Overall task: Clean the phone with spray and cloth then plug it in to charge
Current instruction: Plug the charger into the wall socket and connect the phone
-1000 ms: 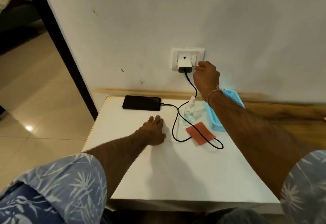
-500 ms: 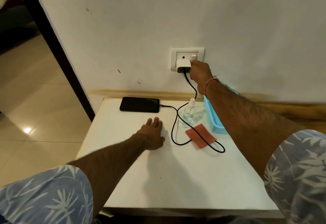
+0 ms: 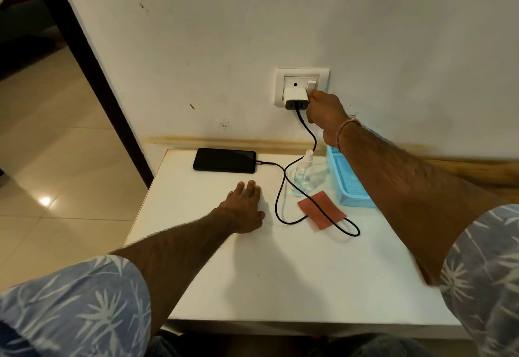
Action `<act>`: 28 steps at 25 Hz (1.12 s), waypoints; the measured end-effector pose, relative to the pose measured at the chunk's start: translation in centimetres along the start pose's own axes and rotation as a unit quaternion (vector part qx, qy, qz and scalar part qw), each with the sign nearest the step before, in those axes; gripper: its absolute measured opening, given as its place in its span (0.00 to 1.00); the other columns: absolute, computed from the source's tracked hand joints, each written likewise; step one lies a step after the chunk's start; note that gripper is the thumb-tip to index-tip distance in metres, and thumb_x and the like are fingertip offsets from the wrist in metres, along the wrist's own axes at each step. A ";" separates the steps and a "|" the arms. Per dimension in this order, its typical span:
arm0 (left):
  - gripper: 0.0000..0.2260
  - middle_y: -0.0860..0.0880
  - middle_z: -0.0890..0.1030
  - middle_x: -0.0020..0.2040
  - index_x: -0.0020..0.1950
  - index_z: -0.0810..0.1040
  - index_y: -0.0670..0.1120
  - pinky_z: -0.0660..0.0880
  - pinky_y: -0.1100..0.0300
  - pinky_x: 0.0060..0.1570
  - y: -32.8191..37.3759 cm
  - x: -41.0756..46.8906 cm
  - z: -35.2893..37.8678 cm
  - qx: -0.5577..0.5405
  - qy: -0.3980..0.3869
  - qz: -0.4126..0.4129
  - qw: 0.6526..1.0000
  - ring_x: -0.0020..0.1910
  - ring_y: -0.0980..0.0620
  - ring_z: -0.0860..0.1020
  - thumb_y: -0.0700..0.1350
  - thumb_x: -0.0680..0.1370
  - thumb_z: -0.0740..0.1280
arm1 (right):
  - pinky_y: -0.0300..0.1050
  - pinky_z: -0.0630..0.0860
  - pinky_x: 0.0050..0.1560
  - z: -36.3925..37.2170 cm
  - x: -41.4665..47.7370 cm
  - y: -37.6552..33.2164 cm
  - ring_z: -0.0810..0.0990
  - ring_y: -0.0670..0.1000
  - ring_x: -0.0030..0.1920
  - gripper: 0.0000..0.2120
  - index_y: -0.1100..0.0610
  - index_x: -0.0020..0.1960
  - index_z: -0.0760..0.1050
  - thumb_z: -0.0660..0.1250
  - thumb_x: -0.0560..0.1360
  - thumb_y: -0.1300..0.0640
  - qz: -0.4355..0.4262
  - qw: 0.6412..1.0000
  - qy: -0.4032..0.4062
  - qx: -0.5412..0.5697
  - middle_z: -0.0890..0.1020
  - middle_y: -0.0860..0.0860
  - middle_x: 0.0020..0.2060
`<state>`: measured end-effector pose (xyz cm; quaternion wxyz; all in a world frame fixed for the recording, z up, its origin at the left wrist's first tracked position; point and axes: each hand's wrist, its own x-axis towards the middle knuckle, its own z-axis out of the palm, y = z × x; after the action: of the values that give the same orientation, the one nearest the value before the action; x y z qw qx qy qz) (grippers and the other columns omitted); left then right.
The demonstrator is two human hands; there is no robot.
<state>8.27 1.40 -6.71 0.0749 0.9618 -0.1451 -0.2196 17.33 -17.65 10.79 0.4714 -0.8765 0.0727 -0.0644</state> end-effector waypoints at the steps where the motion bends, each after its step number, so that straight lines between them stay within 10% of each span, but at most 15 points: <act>1: 0.36 0.45 0.39 0.83 0.82 0.41 0.45 0.45 0.46 0.78 -0.1 0.0 0.1 -0.001 0.001 0.001 1.000 0.81 0.41 0.39 0.57 0.83 0.58 | 0.44 0.71 0.53 -0.5 -0.7 0.0 0.73 0.54 0.51 0.15 0.63 0.59 0.75 0.58 0.75 0.69 -0.003 1.000 -0.003 -0.014 0.77 0.58 0.51; 9: 0.35 0.44 0.43 0.83 0.82 0.45 0.43 0.47 0.46 0.78 1.2 -1.6 -0.7 -0.027 0.010 -0.012 1.000 0.81 0.40 0.42 0.54 0.83 0.60 | 0.47 0.79 0.48 -3.5 -13.5 8.0 0.81 0.49 0.43 0.05 0.52 0.48 0.77 0.66 0.72 0.56 -0.081 0.983 0.004 -0.162 0.82 0.47 0.42; 14: 0.31 0.43 0.67 0.76 0.76 0.66 0.45 0.60 0.58 0.70 4.4 -5.0 0.4 -0.217 0.069 0.037 0.973 0.76 0.44 0.63 0.46 0.76 0.72 | 0.49 0.76 0.55 -3.5 -17.9 14.3 0.78 0.55 0.55 0.18 0.56 0.59 0.72 0.69 0.72 0.51 -0.007 0.905 -0.153 -0.398 0.80 0.54 0.52; 20: 0.12 0.50 0.79 0.62 0.61 0.78 0.48 0.70 0.63 0.49 8.1 -7.2 2.1 -0.458 0.164 -0.034 0.873 0.58 0.53 0.74 0.44 0.78 0.71 | 0.42 0.73 0.47 -2.9 -18.9 14.9 0.80 0.55 0.49 0.09 0.54 0.54 0.74 0.66 0.74 0.58 0.016 0.926 -0.103 -0.362 0.82 0.53 0.50; 28: 0.02 0.44 0.84 0.54 0.54 0.72 0.48 0.73 0.59 0.49 9.3 -7.1 0.8 -0.649 0.148 -0.120 0.737 0.56 0.48 0.81 0.46 0.83 0.63 | 0.42 0.77 0.48 -2.4 -21.2 14.0 0.81 0.52 0.46 0.19 0.54 0.58 0.72 0.73 0.70 0.58 0.042 0.942 -0.219 -0.253 0.82 0.53 0.49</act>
<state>-0.54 -5.25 -2.65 0.6741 0.7102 0.1623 -0.1224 -4.88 -23.25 -0.58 0.2411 -0.9555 0.0184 0.1692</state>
